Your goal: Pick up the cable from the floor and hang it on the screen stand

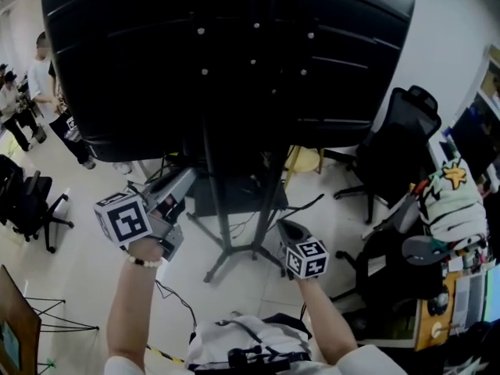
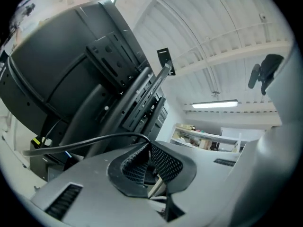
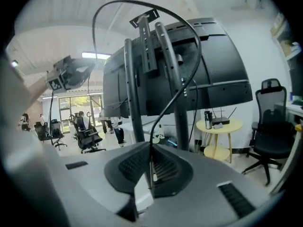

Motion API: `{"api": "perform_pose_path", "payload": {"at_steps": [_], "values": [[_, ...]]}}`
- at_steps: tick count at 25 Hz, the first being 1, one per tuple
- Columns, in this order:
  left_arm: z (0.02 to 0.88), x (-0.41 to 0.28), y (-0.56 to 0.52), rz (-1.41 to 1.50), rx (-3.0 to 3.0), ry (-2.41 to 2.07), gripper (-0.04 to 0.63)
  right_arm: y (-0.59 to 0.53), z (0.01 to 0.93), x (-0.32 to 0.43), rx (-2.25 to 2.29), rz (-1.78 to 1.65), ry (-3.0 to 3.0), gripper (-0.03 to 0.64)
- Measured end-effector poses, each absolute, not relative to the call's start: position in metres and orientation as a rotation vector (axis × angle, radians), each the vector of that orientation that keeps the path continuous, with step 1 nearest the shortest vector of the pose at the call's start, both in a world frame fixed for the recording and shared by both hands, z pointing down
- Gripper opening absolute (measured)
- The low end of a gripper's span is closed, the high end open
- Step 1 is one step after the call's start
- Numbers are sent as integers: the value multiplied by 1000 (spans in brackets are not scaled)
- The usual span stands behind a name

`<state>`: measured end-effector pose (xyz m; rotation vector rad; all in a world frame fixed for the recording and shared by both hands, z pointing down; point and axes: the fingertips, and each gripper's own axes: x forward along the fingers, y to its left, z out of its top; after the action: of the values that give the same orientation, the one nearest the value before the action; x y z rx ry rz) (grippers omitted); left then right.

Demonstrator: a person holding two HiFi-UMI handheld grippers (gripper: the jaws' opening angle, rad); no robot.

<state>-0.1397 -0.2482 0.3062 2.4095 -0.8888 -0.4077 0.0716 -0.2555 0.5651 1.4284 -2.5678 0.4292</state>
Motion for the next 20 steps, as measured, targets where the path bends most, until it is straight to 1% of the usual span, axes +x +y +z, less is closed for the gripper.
{"api": "perform_pose_path", "payload": {"at_steps": [6, 9, 14, 20], "values": [[347, -172, -284, -242, 2393, -1267, 15, -269, 523, 127, 1555, 432, -2507, 23], [364, -184, -295, -143, 2377, -1387, 15, -270, 503, 152, 1605, 423, -2502, 25], [396, -188, -299, -76, 2318, -1421, 15, -270, 452, 164, 1541, 431, -2541, 25], [431, -182, -297, 17, 2294, -1432, 15, -280, 393, 166, 1435, 267, -2459, 25]]}}
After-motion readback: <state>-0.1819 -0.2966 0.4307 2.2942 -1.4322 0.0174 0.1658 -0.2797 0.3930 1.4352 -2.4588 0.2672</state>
